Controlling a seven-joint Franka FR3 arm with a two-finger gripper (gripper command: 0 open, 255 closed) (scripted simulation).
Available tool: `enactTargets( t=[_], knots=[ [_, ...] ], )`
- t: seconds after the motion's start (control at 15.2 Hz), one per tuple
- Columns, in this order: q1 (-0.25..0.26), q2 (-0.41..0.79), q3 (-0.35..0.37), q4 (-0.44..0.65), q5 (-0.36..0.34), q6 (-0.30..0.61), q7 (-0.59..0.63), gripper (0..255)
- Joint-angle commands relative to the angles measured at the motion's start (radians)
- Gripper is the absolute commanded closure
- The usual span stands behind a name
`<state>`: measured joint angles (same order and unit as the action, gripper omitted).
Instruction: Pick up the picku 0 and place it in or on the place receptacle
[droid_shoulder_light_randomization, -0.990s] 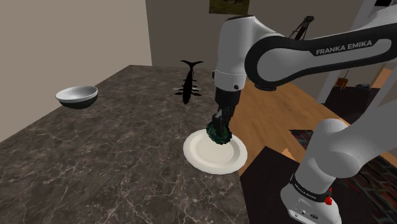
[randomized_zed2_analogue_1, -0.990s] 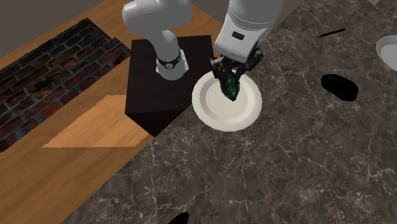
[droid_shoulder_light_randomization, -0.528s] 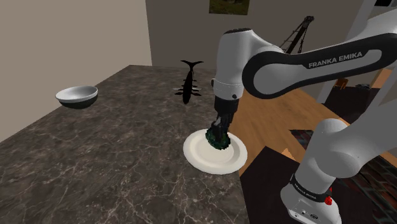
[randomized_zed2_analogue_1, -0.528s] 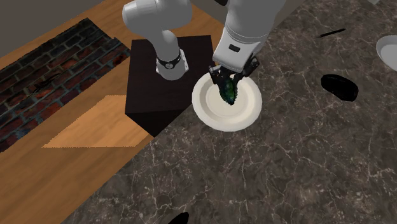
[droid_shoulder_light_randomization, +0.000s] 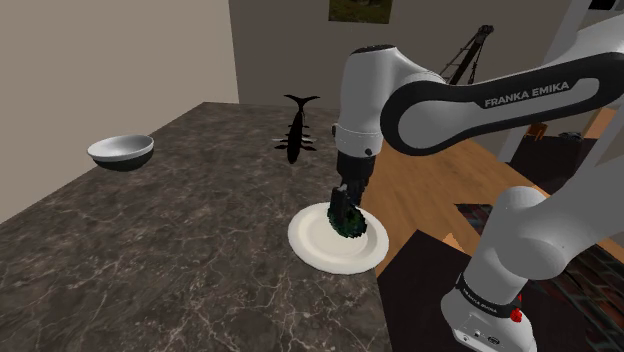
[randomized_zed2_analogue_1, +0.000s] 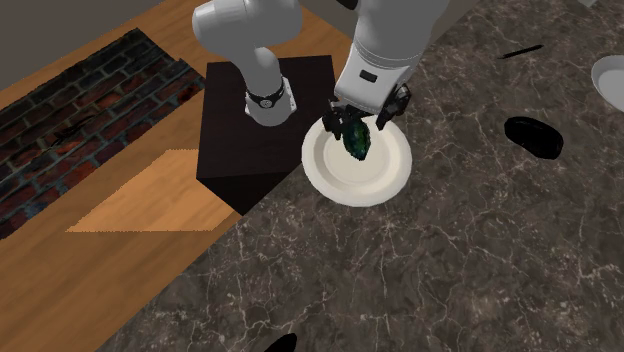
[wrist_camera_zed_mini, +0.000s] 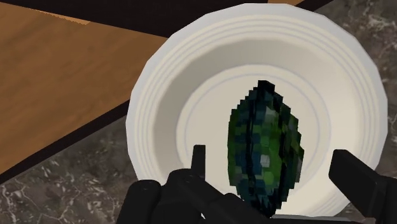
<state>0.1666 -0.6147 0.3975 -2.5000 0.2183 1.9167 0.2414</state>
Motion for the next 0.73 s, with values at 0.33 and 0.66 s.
enactTargets(
  t=[0.33,0.66],
  knots=[
    [-0.006,-0.015,-0.023,0.116,-0.016,-0.131,0.003,0],
    [-0.006,-0.015,-0.023,0.116,-0.017,-0.131,0.003,0]
  ],
)
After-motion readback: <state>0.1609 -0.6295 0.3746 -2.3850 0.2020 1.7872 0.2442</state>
